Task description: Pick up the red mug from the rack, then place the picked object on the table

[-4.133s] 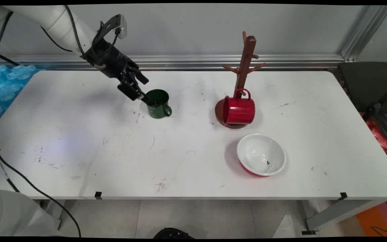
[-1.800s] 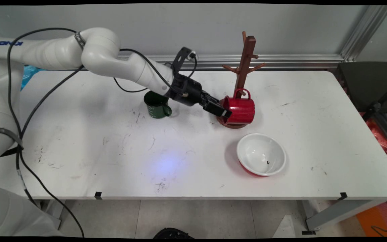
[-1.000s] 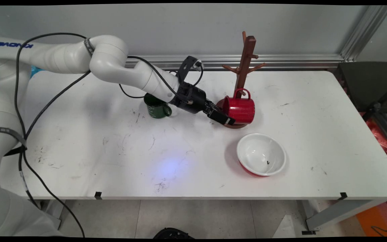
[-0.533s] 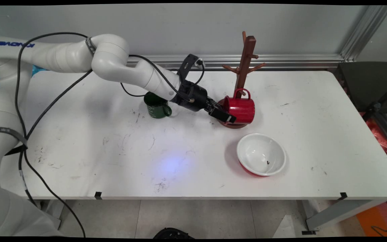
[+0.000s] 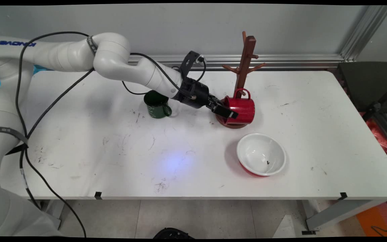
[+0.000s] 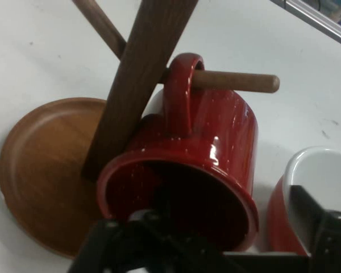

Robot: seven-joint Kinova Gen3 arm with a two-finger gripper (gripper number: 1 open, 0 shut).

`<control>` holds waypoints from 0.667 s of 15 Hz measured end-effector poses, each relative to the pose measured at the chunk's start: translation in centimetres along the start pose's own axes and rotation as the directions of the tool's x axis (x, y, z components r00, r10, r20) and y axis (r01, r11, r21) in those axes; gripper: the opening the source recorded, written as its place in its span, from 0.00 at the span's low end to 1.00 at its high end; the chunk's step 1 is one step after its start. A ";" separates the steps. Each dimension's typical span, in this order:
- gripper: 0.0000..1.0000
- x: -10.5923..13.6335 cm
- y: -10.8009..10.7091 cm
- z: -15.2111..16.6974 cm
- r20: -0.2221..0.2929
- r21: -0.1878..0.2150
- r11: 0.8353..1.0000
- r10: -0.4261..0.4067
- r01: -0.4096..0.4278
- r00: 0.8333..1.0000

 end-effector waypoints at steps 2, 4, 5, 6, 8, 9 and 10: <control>0.00 0.1 0.0 0.1 -0.004 0.000 1.000 0.001 -0.001 1.000; 0.00 0.2 0.0 0.1 -0.004 -0.002 1.000 0.002 -0.002 1.000; 0.00 0.2 0.1 0.1 -0.004 -0.004 1.000 0.002 -0.002 1.000; 0.00 0.3 0.2 0.1 -0.003 -0.007 1.000 0.002 -0.002 1.000; 0.00 0.3 0.3 0.1 -0.003 -0.009 1.000 -0.001 0.001 1.000; 0.00 0.3 0.4 0.0 -0.003 -0.010 1.000 -0.004 0.004 1.000; 0.00 0.4 0.6 -0.1 -0.003 -0.010 1.000 -0.008 0.008 1.000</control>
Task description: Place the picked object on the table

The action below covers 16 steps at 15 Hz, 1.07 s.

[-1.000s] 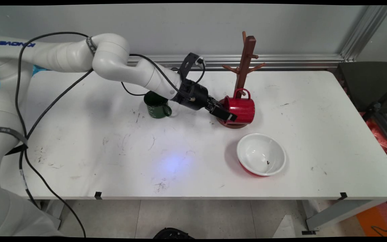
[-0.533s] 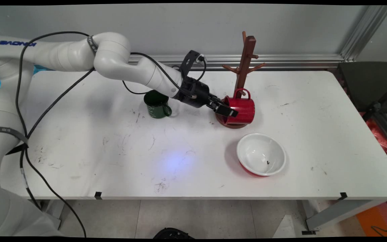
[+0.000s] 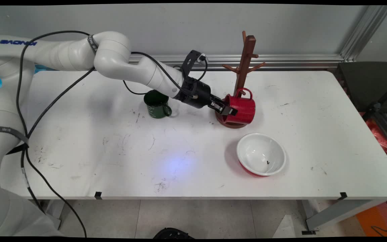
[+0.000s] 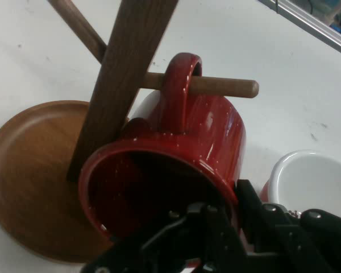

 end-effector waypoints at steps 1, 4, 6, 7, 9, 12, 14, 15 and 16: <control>0.00 0.0 0.2 -0.1 0.000 -0.001 1.000 -0.004 0.004 1.000; 0.00 0.2 0.9 -0.4 0.003 -0.007 1.000 -0.014 0.014 1.000; 0.00 0.3 1.3 -0.7 0.004 -0.012 1.000 -0.020 0.020 1.000; 0.00 0.4 1.7 -0.9 0.006 -0.015 1.000 -0.023 0.024 1.000; 0.00 0.7 2.3 -1.3 0.010 -0.020 0.999 -0.031 0.032 0.999; 0.00 1.1 3.2 -1.9 0.013 -0.026 0.999 -0.043 0.043 0.999; 0.00 1.5 3.8 -2.3 0.014 -0.030 0.998 -0.049 0.050 0.999; 0.00 1.6 4.0 -2.5 0.015 -0.031 0.998 -0.051 0.052 0.999; 0.00 1.8 4.3 -2.7 0.015 -0.033 0.998 -0.053 0.054 0.998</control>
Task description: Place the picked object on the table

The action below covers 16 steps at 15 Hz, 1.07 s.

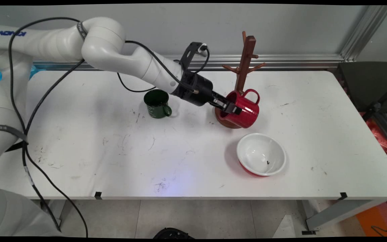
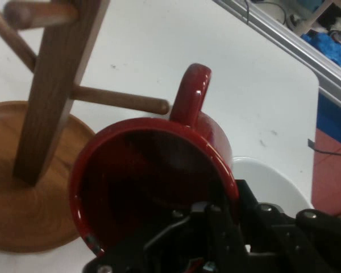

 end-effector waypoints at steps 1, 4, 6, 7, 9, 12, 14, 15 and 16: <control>0.00 0.3 0.4 -0.3 0.002 -0.001 1.000 -0.002 0.002 1.000; 0.00 0.8 1.0 -1.1 0.008 -0.002 1.000 -0.004 0.004 1.000; 0.00 1.1 1.3 -1.6 0.015 0.001 1.000 -0.002 0.002 1.000; 0.00 1.3 1.4 -2.0 0.020 0.003 1.000 -0.001 0.001 1.000; 0.00 1.6 1.7 -2.7 0.029 0.006 1.000 0.002 -0.002 1.000; 0.00 2.2 2.1 -4.1 0.050 0.012 1.000 0.012 -0.013 0.999; 0.00 2.4 2.4 -4.9 0.064 0.014 1.000 0.019 -0.020 0.998; 0.00 2.6 2.7 -5.4 0.073 0.014 1.000 0.023 -0.024 0.997; 0.00 2.6 2.9 -5.8 0.081 0.013 1.000 0.026 -0.027 0.996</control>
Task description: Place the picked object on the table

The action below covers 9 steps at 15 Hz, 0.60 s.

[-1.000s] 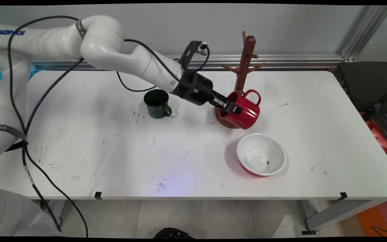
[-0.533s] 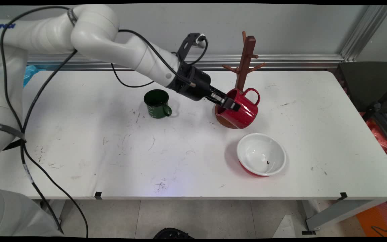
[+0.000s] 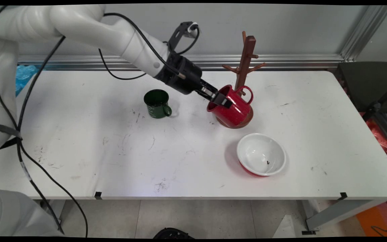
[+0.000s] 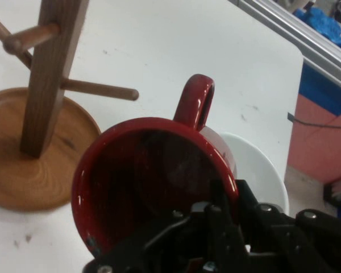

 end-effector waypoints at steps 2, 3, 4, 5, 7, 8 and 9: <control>0.00 0.1 0.5 -1.0 0.023 0.002 1.000 0.010 -0.010 1.000; 0.00 0.1 0.6 -1.5 0.038 0.005 1.000 0.018 -0.018 0.999; 0.00 0.0 0.7 -2.0 0.054 0.010 1.000 0.027 -0.028 0.998; 0.00 -0.1 0.7 -2.3 0.067 0.015 0.999 0.036 -0.037 0.997; 0.00 -0.4 0.6 -3.5 0.116 0.038 0.997 0.066 -0.071 0.991; 0.00 -0.4 0.5 -3.8 0.131 0.045 0.996 0.075 -0.082 0.989; 0.00 -0.6 0.4 -4.4 0.156 0.056 0.993 0.091 -0.101 0.984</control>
